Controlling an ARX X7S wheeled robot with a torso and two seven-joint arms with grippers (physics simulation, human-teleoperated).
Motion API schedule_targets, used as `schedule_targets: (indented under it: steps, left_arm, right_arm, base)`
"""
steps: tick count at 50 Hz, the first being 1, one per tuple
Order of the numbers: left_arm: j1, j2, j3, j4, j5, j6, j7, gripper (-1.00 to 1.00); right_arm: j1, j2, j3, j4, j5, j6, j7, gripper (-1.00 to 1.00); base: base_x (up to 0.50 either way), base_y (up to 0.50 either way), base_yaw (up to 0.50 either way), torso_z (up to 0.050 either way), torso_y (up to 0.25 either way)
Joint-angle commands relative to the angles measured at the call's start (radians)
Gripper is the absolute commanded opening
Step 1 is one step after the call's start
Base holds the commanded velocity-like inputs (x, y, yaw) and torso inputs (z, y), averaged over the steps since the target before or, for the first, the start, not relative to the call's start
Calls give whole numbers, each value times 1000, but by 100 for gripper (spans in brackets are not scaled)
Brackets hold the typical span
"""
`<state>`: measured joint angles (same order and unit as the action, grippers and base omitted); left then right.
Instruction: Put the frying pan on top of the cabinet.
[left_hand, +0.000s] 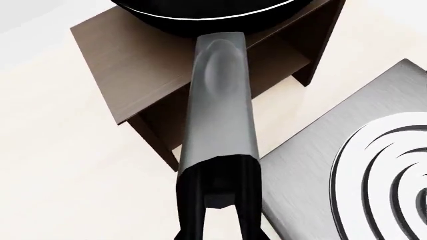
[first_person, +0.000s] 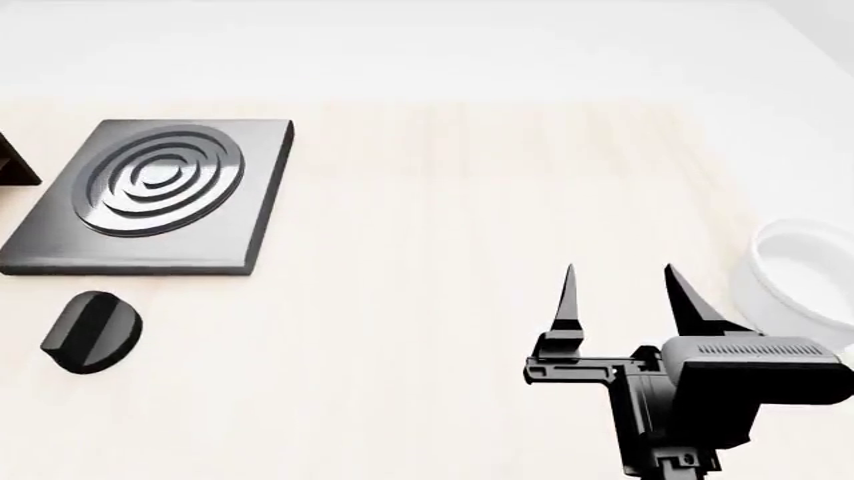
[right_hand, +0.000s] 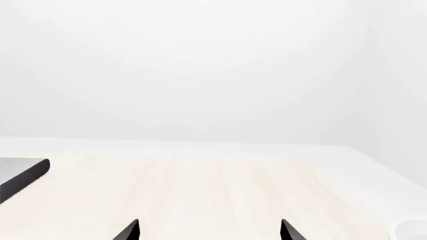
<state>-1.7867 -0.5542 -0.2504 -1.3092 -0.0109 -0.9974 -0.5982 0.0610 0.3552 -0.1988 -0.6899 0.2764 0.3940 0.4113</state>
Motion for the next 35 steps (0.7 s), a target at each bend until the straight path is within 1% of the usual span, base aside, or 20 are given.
schedule_targets:
  steps: [1,6,7,10,31,35]
  left_arm:
    - [-8,-12,48,1,7,20,-7,-100]
    - [-8,-15,40,1,5,14,-17,-100]
    - [-9,-13,47,1,5,34,10,100]
    - [-11,-13,42,1,3,48,11,100]
    - [-28,6,68,2,12,53,62,100]
    - [-35,19,86,2,14,62,109,100]
  right_arm:
    - [5,3,-6,0,0,3,3,100]
    - [8,4,-9,0,0,5,5,100]
    - [7,4,-9,1,1,4,5,100]
    - [6,4,-10,1,1,1,6,100]
    - [0,8,-17,4,5,-10,9,100]
    - [2,9,-19,4,5,-9,10,100]
  base:
    - [0,0,0,0,0]
    - [2,2,1,0,0]
    - [0,3,0,0,0]
    - [0,0,0,0,44]
    - [0,0,0,0,250]
    - [0,0,0,0,250]
